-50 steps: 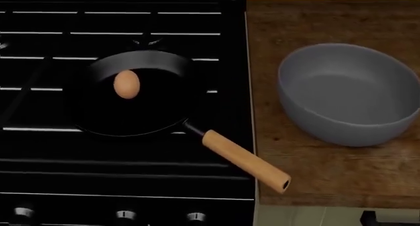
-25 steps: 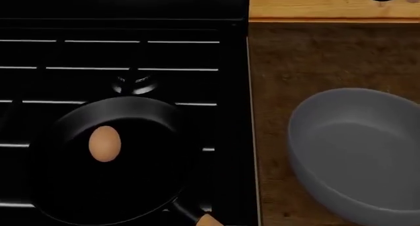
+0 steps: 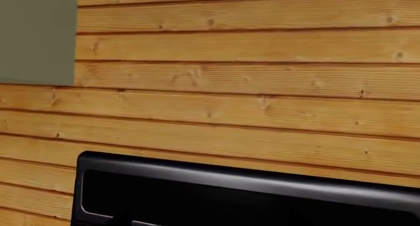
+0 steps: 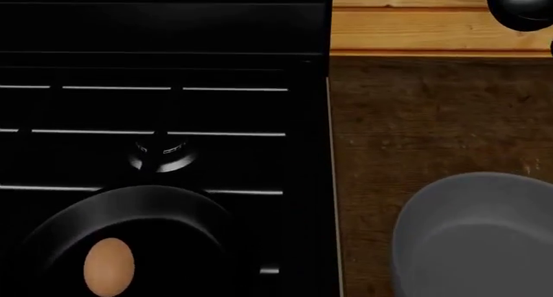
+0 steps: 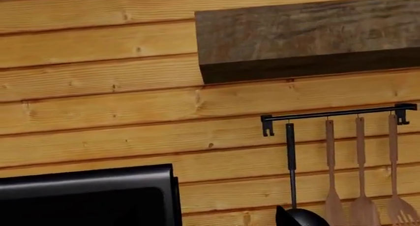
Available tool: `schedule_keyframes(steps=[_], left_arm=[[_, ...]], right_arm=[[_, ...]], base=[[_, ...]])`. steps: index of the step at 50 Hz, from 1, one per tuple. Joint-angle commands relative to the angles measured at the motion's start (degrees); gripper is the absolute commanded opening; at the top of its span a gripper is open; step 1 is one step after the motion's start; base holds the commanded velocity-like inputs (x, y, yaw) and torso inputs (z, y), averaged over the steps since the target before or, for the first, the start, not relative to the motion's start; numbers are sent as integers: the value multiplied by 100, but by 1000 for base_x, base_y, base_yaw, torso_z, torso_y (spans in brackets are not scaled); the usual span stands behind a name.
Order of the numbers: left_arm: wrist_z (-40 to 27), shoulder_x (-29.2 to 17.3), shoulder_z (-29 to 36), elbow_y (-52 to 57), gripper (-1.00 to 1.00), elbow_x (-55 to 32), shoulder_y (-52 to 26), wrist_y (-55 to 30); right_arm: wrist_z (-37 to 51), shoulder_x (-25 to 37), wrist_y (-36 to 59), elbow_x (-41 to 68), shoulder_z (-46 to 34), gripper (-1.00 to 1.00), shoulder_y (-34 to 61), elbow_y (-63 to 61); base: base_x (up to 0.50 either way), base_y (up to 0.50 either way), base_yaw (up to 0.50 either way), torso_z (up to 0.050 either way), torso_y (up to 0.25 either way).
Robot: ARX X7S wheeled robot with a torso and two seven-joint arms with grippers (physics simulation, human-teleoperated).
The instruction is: Pick the egg from the pan and place it in the bowl.
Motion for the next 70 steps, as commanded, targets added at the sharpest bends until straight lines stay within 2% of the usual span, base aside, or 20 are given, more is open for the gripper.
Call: schedule_keyframes(steps=[1, 7, 12, 17, 22, 26, 31, 37, 49, 58, 70], left_arm=[[173, 0, -33, 10, 100, 204, 6, 0], [364, 0, -11, -6, 100, 427, -15, 0], [349, 0, -31, 1, 100, 399, 5, 0], [408, 0, -6, -4, 100, 460, -18, 0], [620, 0, 13, -30, 100, 706, -65, 0], [518, 0, -6, 23, 100, 608, 14, 0], [881, 0, -10, -14, 100, 1025, -30, 0], [770, 0, -48, 14, 100, 962, 67, 0], [304, 0, -87, 104, 100, 454, 236, 0], [333, 0, -116, 144, 100, 487, 303, 0], [231, -1, -182, 233, 100, 384, 475, 2]], right_arm=[[65, -60, 60, 170, -17, 100, 52, -23], [455, -163, 246, 1032, -55, 100, 103, -138], [1091, -402, 275, 2260, -165, 100, 291, -220], [1325, -655, 199, 2760, -261, 100, 375, -409], [1372, -986, 205, 2918, -447, 100, 344, -685], [1319, -1290, 185, 2894, -581, 100, 299, -796], [1263, -1682, 128, 2838, -789, 100, 152, -842], [1257, -2056, 26, 2789, -1046, 100, -227, -1076], [1752, -2332, -275, 3084, -1406, 100, -698, -1588], [2422, -2558, -944, 3307, -1531, 100, -1082, -1849], [2840, -2760, -1274, 3071, -1876, 100, -1426, -1949]], base=[[0, 0, 0, 0, 0], [0, 0, 0, 0, 0], [0, 0, 0, 0, 0], [0, 0, 0, 0, 0], [0, 0, 0, 0, 0], [0, 0, 0, 0, 0], [0, 0, 0, 0, 0], [0, 0, 0, 0, 0], [0, 0, 0, 0, 0], [0, 0, 0, 0, 0], [0, 0, 0, 0, 0]])
